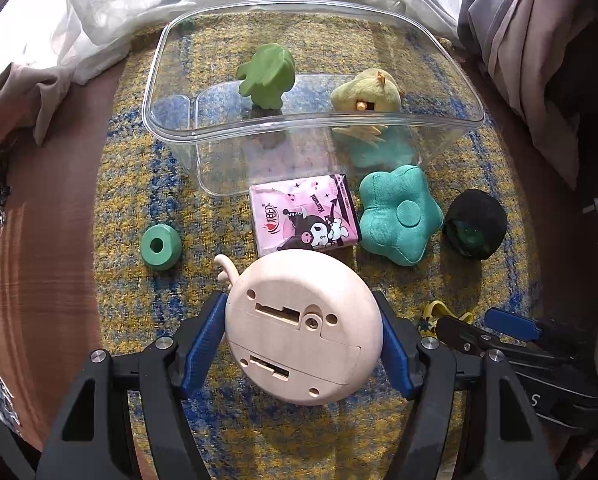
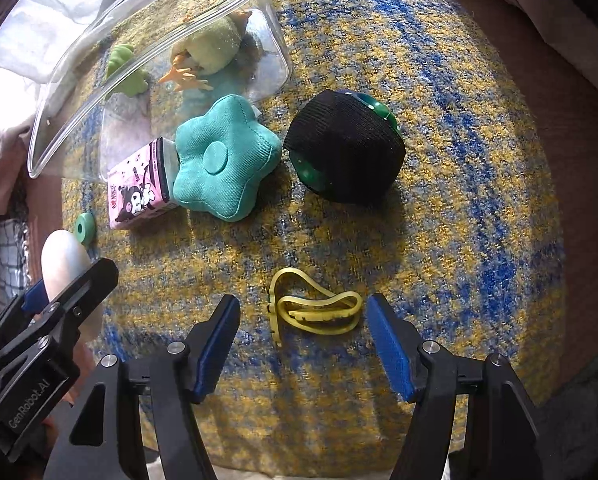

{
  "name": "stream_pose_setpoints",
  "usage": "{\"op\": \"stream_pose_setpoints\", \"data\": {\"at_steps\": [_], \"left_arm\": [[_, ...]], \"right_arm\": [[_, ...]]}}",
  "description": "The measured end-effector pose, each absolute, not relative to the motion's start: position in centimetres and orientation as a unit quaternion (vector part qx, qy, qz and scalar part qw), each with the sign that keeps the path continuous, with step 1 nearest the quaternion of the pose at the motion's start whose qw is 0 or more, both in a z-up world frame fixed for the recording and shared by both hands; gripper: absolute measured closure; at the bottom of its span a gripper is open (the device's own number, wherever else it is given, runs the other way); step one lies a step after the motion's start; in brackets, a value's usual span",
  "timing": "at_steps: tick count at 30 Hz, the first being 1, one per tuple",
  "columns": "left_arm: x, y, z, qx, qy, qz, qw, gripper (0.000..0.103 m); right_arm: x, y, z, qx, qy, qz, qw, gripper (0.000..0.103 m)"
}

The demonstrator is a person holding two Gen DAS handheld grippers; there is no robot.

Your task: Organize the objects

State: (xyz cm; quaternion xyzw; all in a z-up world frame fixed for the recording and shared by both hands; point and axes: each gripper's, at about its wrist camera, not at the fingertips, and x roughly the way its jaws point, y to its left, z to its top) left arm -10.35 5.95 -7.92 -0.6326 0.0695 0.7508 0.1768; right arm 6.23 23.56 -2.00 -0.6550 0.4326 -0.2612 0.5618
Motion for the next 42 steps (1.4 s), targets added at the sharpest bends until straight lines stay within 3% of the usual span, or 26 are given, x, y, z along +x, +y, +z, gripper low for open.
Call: {"op": "stream_pose_setpoints", "data": {"at_steps": [25, 27, 42], "left_arm": [[-10.9, 6.2, -9.8, -0.652, 0.098, 0.731, 0.175, 0.033], [-11.0, 6.1, -9.8, -0.652, 0.099, 0.731, 0.175, 0.033], [-10.7, 5.9, -9.2, -0.647, 0.092, 0.737, 0.173, 0.033]], "right_arm": [[8.4, 21.1, -3.1, -0.674, 0.424, -0.272, 0.540, 0.039], [8.5, 21.1, -3.1, -0.681, 0.414, -0.271, 0.540, 0.044], [6.5, 23.2, -2.9, -0.721, 0.357, -0.179, 0.566, 0.045]]}}
